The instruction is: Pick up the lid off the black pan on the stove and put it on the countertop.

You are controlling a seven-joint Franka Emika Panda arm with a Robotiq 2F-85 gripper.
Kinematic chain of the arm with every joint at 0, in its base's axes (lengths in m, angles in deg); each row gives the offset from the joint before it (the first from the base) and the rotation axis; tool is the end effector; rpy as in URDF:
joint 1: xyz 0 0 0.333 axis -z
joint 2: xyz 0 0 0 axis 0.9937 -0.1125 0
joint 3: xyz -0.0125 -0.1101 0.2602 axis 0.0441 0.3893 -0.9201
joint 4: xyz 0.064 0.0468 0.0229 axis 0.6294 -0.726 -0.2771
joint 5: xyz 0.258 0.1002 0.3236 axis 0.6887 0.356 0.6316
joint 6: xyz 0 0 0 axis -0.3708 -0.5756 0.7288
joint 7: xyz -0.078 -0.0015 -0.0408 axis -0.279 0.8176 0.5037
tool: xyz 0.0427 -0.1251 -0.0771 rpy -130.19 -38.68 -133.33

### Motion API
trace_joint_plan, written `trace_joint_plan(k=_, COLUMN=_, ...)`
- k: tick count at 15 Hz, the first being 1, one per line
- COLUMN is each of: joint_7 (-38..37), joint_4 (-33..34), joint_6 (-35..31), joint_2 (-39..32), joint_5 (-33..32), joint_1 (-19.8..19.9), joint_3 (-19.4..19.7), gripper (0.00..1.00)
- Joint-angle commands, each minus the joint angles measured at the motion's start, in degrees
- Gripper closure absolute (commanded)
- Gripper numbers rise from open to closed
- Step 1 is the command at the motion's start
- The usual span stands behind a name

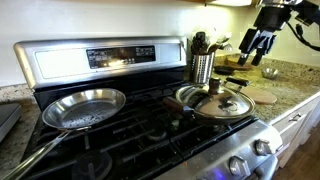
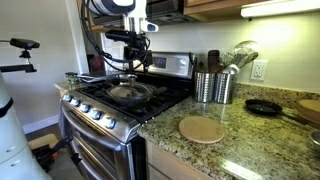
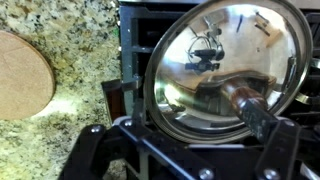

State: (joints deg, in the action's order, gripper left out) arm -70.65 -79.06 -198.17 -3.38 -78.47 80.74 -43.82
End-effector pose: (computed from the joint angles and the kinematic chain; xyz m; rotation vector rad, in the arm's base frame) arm 0.4798 0.0240 0.3159 -2.9908 -0.0829 -0.2149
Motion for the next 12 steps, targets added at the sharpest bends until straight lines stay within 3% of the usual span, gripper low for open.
trace_joint_plan(k=1, joint_7=-0.7, joint_4=2.9, joint_6=-1.3, joint_2=-3.7, joint_5=2.9, joint_1=-1.9, joint_3=-0.7, gripper=0.00)
trace_joint_plan(k=12, joint_7=-0.7, joint_4=7.0, joint_6=-4.4, joint_2=-12.8, joint_5=5.9, joint_1=-3.7, joint_3=-5.0, gripper=0.00)
